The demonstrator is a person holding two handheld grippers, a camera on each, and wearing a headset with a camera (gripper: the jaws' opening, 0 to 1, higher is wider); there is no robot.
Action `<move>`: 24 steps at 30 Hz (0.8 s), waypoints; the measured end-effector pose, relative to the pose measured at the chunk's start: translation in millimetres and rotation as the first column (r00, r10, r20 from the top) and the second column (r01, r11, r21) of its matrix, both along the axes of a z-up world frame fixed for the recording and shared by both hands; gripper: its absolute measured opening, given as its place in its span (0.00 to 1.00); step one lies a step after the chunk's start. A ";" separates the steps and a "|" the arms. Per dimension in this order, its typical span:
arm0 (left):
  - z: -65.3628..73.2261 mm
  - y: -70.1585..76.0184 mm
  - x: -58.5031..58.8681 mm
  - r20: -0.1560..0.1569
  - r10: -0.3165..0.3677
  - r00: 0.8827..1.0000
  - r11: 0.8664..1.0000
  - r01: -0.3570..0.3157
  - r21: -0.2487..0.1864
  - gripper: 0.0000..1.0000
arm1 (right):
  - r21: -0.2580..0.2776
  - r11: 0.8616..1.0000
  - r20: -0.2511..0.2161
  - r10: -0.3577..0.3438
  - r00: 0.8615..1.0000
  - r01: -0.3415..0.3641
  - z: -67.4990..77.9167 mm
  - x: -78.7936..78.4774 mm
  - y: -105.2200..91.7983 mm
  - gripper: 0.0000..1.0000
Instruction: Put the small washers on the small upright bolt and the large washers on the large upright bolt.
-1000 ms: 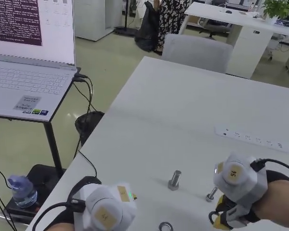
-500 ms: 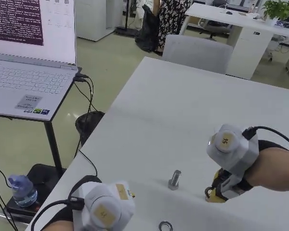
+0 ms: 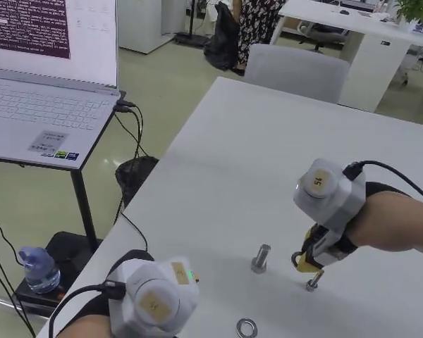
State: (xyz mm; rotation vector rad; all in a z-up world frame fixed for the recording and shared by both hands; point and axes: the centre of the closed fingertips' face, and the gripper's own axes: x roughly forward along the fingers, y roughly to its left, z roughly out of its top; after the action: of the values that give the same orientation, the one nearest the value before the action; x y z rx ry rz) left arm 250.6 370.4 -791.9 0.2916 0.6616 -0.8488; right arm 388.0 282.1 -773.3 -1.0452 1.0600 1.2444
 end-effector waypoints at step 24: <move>-7.8 -8.1 6.9 -0.010 -0.015 1.000 0.999 0.015 -0.032 0.91 | -0.001 1.000 -0.004 0.023 1.000 -0.023 -30.1 28.1 35.6 0.22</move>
State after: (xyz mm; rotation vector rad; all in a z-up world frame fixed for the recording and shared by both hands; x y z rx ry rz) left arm 257.4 362.3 -799.7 0.2645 0.6554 -0.8751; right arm 416.1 317.6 -803.4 -1.0592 1.0542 1.2652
